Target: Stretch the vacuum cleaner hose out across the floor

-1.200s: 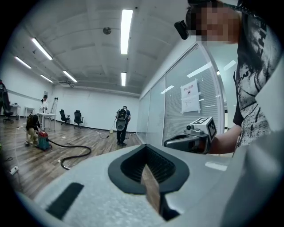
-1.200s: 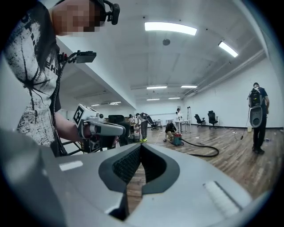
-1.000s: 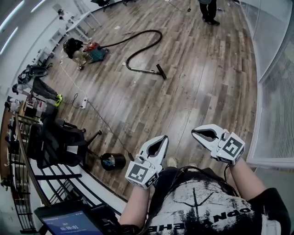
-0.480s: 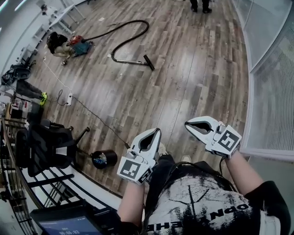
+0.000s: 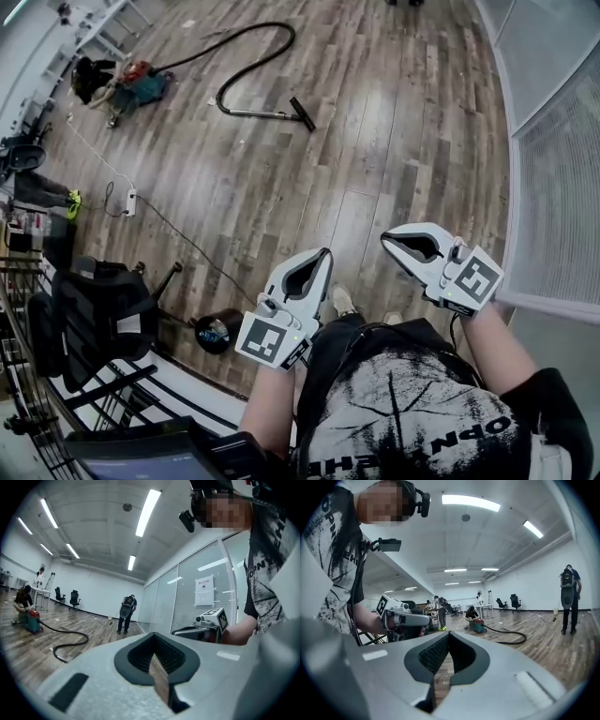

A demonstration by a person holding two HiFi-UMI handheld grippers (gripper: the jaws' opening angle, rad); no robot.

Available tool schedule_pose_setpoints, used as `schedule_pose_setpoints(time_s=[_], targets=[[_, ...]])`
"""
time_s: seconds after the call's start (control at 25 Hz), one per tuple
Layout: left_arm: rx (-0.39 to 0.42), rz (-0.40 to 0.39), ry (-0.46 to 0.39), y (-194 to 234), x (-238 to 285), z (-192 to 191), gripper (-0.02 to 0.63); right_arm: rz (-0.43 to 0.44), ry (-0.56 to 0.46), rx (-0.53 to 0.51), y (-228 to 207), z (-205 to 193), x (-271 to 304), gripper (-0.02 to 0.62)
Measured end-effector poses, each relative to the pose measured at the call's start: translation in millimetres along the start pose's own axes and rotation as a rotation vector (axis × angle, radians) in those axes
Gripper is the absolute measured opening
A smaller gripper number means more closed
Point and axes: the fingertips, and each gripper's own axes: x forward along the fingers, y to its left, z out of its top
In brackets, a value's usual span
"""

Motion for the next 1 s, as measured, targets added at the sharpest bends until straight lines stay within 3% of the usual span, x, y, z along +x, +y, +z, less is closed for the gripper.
schedule_pose_setpoints(time_s=[0.36,0.56,0.8,1.0], targets=[[-0.039,-0.048,-0.002,75.6,-11.4,7.0,0.0,0.002,0.042,0.016,-9.6,14.2,87.6,0.006],[-0.019,-0.067,-0.034,92.1,-21.0,19.3,0.0,0.031,0.005,-0.088,-6.7,32.2,118.1,0.006],[-0.017,-0.03,-0.061,116.7,-32.7,31.6,0.0,0.049,0.021,-0.16,-6.7,43.4,147.0,0.006],[-0.009,0.039,-0.071,154.0,-34.4,47.5,0.0,0.091,0.027,-0.156,-22.7,52.5,179.6,0.006]])
